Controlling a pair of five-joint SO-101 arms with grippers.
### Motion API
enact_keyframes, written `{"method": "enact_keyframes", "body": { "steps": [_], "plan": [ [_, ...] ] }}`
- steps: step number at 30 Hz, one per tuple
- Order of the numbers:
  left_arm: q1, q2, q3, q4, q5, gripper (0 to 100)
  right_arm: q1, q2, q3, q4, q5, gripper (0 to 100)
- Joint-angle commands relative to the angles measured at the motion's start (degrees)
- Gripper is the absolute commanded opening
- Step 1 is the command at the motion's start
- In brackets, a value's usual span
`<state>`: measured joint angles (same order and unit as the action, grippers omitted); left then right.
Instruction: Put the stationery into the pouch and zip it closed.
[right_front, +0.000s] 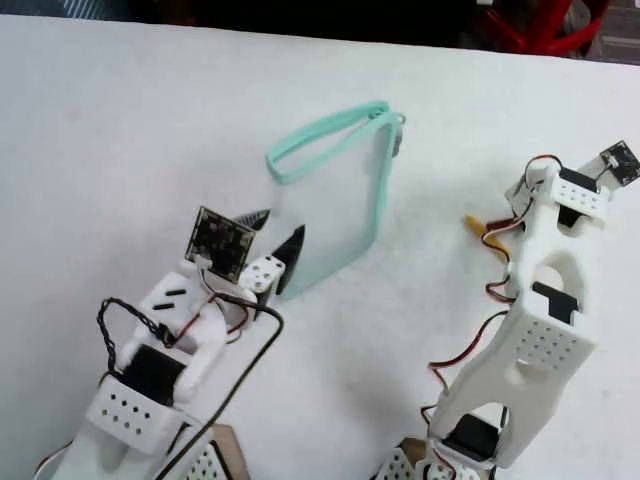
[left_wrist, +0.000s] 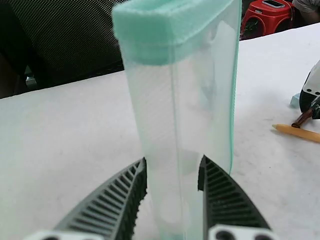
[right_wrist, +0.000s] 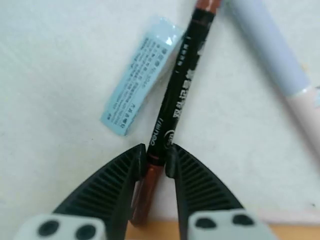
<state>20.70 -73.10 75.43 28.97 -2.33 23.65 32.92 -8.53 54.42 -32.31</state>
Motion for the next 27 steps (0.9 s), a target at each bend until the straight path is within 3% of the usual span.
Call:
{"method": "enact_keyframes", "body": {
  "steps": [1, 27],
  "plan": [
    [0.8, -0.2, -0.3, -1.1, -0.5, 17, 0.5, -2.3, -1.5, 0.1, -0.4, 3.9],
    [0.8, -0.2, -0.3, -1.3, -0.6, 17, 0.9, -6.9, -0.5, 3.7, -0.4, 1.9]
  ]
}}
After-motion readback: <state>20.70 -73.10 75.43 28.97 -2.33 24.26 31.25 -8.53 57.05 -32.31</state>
